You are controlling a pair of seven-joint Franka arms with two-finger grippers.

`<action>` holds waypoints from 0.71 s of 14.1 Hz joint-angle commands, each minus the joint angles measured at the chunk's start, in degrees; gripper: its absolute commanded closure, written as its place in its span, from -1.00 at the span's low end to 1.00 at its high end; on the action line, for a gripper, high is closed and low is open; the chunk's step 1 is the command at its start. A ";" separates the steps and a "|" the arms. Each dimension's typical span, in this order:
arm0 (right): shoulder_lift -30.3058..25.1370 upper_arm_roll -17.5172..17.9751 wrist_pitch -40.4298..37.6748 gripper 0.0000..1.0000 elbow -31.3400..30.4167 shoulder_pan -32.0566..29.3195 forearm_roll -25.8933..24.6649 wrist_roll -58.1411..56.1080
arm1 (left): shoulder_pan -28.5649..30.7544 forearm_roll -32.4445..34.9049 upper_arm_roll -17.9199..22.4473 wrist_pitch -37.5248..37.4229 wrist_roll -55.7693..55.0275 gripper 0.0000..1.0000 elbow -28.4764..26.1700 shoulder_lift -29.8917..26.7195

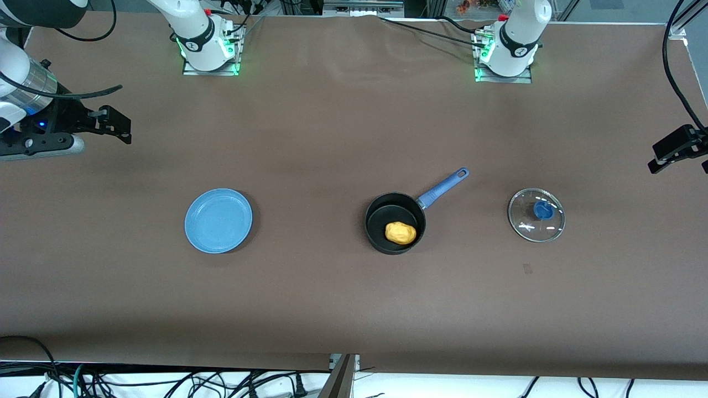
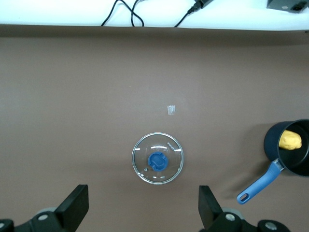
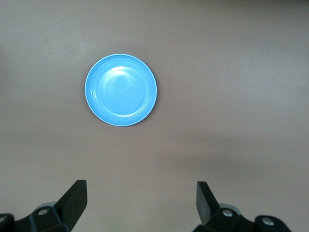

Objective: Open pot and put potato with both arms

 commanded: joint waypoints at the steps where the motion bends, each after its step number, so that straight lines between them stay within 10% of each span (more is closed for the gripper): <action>1: 0.04 0.19 -0.83 -1.00 1.01 0.07 -0.14 0.14 | 0.03 1.13 0.05 -1.27 2.56 -1.00 1.33 0.39; 10: -0.83 0.88 -3.03 -1.00 0.84 0.16 5.57 7.96 | -0.49 0.08 -0.03 -1.44 2.47 -1.00 1.33 0.65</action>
